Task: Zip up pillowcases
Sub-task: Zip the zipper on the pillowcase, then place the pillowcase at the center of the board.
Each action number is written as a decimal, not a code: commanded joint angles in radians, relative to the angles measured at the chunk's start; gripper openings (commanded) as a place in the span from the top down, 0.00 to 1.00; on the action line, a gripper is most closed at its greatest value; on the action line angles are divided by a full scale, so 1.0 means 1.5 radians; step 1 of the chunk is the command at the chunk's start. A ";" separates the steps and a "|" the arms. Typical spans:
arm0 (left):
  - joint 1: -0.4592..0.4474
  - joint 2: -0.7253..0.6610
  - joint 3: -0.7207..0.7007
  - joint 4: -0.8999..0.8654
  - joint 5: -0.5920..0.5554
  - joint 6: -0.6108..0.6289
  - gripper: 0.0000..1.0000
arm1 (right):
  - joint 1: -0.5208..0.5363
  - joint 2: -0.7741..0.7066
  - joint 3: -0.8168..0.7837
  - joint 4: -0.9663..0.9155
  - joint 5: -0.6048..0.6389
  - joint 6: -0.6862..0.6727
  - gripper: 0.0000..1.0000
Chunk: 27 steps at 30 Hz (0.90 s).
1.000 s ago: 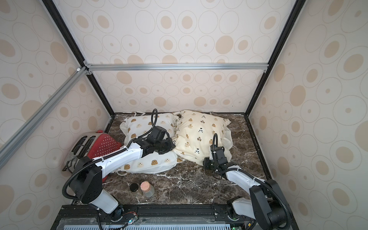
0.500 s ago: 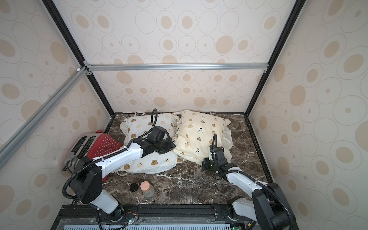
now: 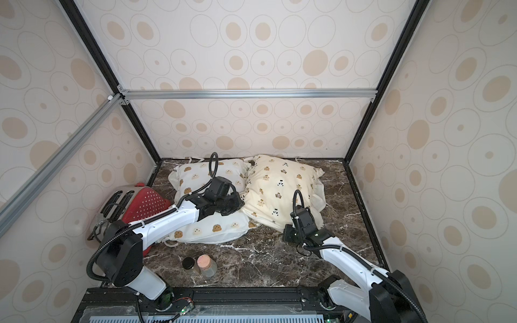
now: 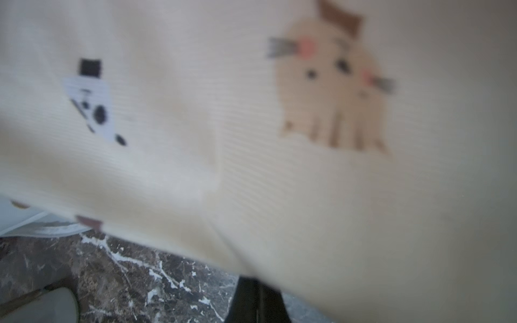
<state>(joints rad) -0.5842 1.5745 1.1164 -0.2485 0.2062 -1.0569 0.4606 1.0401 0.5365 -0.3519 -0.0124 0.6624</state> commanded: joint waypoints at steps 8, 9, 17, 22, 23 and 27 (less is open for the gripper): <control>0.076 -0.062 -0.025 0.003 -0.068 0.019 1.00 | -0.094 -0.134 0.022 -0.266 0.136 0.079 1.00; 0.075 -0.065 -0.028 0.016 -0.063 0.011 1.00 | -0.094 -0.127 0.020 -0.257 0.123 0.080 1.00; 0.045 -0.057 -0.015 0.021 -0.046 0.038 1.00 | -0.138 -0.118 0.057 -0.248 0.179 0.044 1.00; -0.025 0.030 0.067 0.017 -0.031 0.067 1.00 | -0.304 -0.078 0.101 -0.180 0.110 -0.024 1.00; -0.039 0.051 0.086 0.021 -0.040 0.074 1.00 | -0.332 -0.068 0.113 -0.167 0.116 -0.038 1.00; -0.102 0.161 0.201 0.015 -0.062 0.097 1.00 | -0.434 -0.006 0.159 -0.138 0.103 -0.073 1.00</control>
<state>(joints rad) -0.6964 1.7393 1.2984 -0.2256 0.1890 -0.9695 -0.1162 0.9882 0.7311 -0.5804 0.0998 0.6106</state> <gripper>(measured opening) 0.084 0.041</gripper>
